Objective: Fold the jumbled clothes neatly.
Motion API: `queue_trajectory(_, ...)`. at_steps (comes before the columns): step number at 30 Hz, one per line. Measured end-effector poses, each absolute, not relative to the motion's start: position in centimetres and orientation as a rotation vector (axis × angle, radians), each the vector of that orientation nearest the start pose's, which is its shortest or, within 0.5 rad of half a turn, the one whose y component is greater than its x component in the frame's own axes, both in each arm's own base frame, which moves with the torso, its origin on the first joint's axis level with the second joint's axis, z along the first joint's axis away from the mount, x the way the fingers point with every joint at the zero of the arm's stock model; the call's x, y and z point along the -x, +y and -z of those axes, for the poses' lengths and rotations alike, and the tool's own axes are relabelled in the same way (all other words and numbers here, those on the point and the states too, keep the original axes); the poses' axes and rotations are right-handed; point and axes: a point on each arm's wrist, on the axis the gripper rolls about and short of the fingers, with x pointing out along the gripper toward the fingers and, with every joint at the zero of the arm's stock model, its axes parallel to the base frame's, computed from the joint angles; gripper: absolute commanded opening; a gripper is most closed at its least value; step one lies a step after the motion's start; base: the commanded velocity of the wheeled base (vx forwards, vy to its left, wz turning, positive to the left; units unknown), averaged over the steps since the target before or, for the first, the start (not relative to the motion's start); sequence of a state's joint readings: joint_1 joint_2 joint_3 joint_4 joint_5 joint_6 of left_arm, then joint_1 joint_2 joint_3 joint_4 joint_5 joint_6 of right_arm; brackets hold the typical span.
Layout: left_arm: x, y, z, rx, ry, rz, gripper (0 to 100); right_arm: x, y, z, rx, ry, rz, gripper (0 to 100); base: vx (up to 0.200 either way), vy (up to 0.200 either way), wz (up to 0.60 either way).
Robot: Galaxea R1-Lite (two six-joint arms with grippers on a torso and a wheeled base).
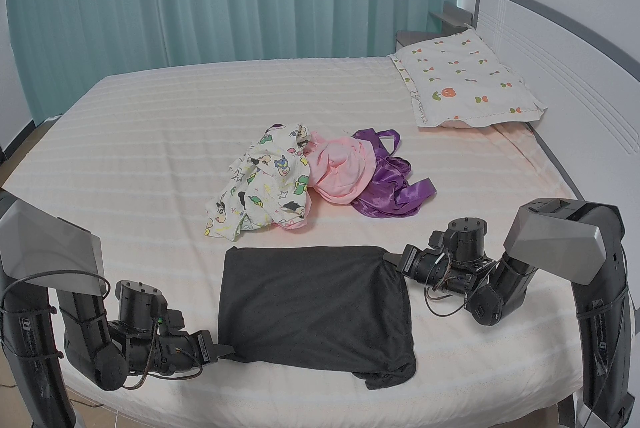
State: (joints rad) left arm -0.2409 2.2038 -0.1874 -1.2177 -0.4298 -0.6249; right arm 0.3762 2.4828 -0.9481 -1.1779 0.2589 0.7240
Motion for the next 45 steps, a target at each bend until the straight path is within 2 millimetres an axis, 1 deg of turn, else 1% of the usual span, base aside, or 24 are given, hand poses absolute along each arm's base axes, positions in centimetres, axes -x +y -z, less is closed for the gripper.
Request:
queue_trajectory(2, -23.1, -6.6, 2.0, 0.645, 0.984, 0.361, 0, -38.3, 15.7, 2.4, -0.669, 0.571, -0.469, 0, 0.0, 0.0, 0.0)
queue_trajectory(3, -23.1, -6.6, 2.0, 0.645, 0.984, 0.361, 0, -38.3, 15.7, 2.5, -0.668, 0.571, -0.469, 100, 0.0, 0.0, 0.0)
queue_trajectory(4, -23.1, -6.6, 2.0, 0.645, 0.984, 0.361, 100, -38.3, 15.7, 2.5, -0.668, 0.572, -0.469, 100, 0.0, 0.0, 0.0)
queue_trajectory(10, -23.1, -6.6, 2.0, 0.645, 0.983, 0.362, 100, -38.1, 15.6, 2.5, -0.667, 0.575, -0.467, 100, 0.0, 0.0, 0.0)
queue_trajectory(15, -23.1, -6.6, 1.7, 0.651, 0.973, 0.368, 100, -37.4, 14.7, 1.7, -0.67, 0.576, -0.443, 100, 0.0, 0.0, 0.0)
queue_trajectory(18, -22.9, -6.3, 0.9, 0.669, 0.953, 0.378, 100, -36.7, 13.9, 0.9, -0.672, 0.573, -0.425, 100, 0.0, 0.0, 0.0)
queue_trajectory(22, -22.8, -5.9, -1.1, 0.702, 0.885, 0.394, 100, -35.0, 12.7, -0.5, -0.67, 0.557, -0.392, 100, 0.0, 0.0, 0.0)
queue_trajectory(25, -22.5, -5.3, -3.1, 0.717, 0.808, 0.406, 100, -33.0, 11.6, -2.2, -0.656, 0.531, -0.369, 100, 0.0, 0.0, 0.0)
queue_trajectory(29, -21.7, -4.4, -6.0, 0.728, 0.701, 0.412, 100, -29.8, 9.8, -5.0, -0.633, 0.474, -0.347, 100, 0.0, 0.0, 0.0)
queue_trajectory(33, -20.2, -3.6, -8.8, 0.732, 0.612, 0.417, 100, -26.7, 8.2, -7.7, -0.616, 0.407, -0.337, 100, 0.0, 0.0, 0.0)
queue_trajectory(35, -19.3, -3.2, -10.0, 0.73, 0.573, 0.419, 100, -25.2, 7.6, -9.1, -0.607, 0.362, -0.337, 100, 0.0, 0.0, 0.0)
queue_trajectory(38, -17.5, -2.7, -12.1, 0.718, 0.497, 0.421, 100, -22.3, 6.5, -11.3, -0.582, 0.284, -0.342, 100, 0.0, 0.0, 0.0)
queue_trajectory(41, -15.7, -2.3, -13.6, 0.698, 0.431, 0.425, 100, -19.9, 5.7, -12.6, -0.556, 0.228, -0.337, 100, 0.0, 0.0, 0.0)
queue_trajectory(45, -12.7, -1.9, -15.3, 0.653, 0.344, 0.435, 100, -16.5, 4.6, -14.2, -0.523, 0.153, -0.319, 100, 0.0, 0.0, 0.0)
